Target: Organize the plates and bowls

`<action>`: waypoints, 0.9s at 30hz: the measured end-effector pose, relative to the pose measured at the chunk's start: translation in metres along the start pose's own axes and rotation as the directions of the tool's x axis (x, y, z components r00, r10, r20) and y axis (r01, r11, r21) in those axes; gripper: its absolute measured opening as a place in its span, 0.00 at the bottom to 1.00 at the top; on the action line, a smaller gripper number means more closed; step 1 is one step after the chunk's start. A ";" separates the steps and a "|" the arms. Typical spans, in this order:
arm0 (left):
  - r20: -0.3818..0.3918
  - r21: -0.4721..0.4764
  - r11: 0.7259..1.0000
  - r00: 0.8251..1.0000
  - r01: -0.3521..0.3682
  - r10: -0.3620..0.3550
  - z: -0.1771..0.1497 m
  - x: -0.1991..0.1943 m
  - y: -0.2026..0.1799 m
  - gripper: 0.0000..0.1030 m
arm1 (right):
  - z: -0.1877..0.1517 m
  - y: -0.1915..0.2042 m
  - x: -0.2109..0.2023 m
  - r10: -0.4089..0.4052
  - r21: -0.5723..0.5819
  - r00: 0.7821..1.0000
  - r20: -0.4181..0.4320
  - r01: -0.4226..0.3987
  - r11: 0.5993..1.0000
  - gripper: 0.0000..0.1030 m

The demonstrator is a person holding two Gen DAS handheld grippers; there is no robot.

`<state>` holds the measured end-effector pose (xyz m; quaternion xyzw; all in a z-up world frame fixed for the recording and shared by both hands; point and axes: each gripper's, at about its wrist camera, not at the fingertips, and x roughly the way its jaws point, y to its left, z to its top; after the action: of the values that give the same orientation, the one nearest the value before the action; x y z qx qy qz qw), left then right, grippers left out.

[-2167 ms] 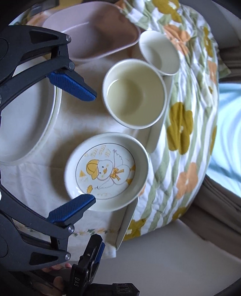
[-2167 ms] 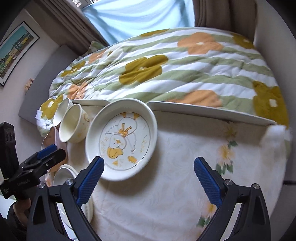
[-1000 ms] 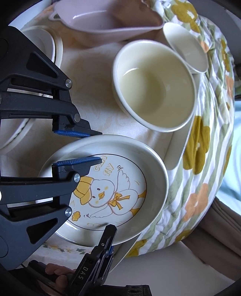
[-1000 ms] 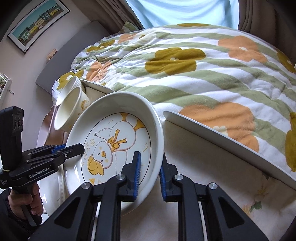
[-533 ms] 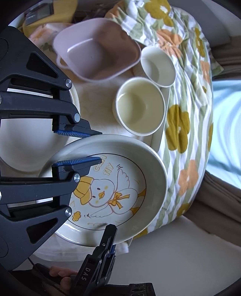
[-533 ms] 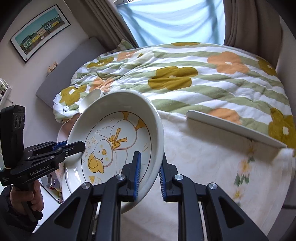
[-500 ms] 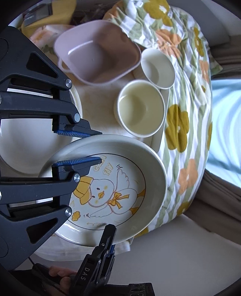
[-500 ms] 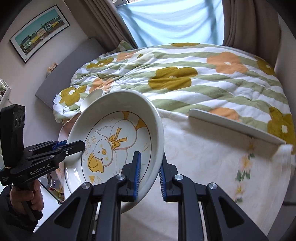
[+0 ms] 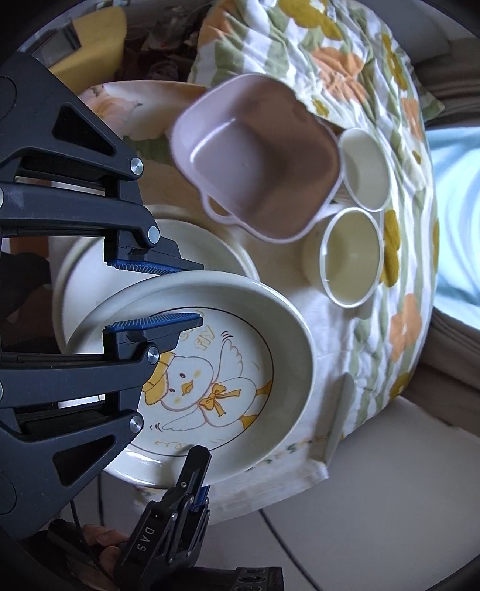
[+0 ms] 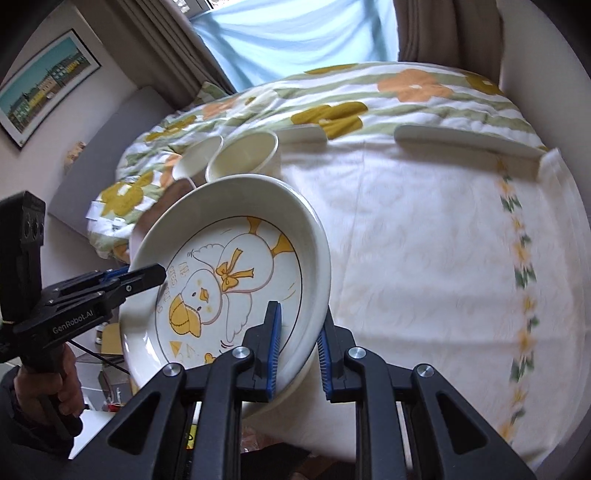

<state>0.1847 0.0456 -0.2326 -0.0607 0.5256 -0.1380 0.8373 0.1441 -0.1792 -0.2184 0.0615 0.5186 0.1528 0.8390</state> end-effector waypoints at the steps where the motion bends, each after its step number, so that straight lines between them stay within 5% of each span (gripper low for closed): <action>1: -0.009 0.005 1.000 1.000 0.005 -0.005 -0.004 0.004 0.003 0.17 | -0.006 0.004 0.003 -0.015 0.006 1.000 -0.008 0.015 1.000 0.17; 14: -0.086 0.002 1.000 0.996 0.022 -0.022 -0.023 0.046 0.023 0.17 | -0.025 0.014 0.028 -0.099 0.037 0.993 -0.063 0.102 0.994 0.17; 27: -0.067 0.142 0.983 0.990 -0.117 0.127 -0.020 0.058 0.002 0.17 | -0.023 0.010 0.029 -0.103 0.030 0.993 -0.054 0.105 0.994 0.17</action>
<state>0.1908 0.0312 -0.2924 0.0350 0.5489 -0.1247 0.8258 0.1333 -0.1616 -0.2508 0.0444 0.5452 0.1019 0.8309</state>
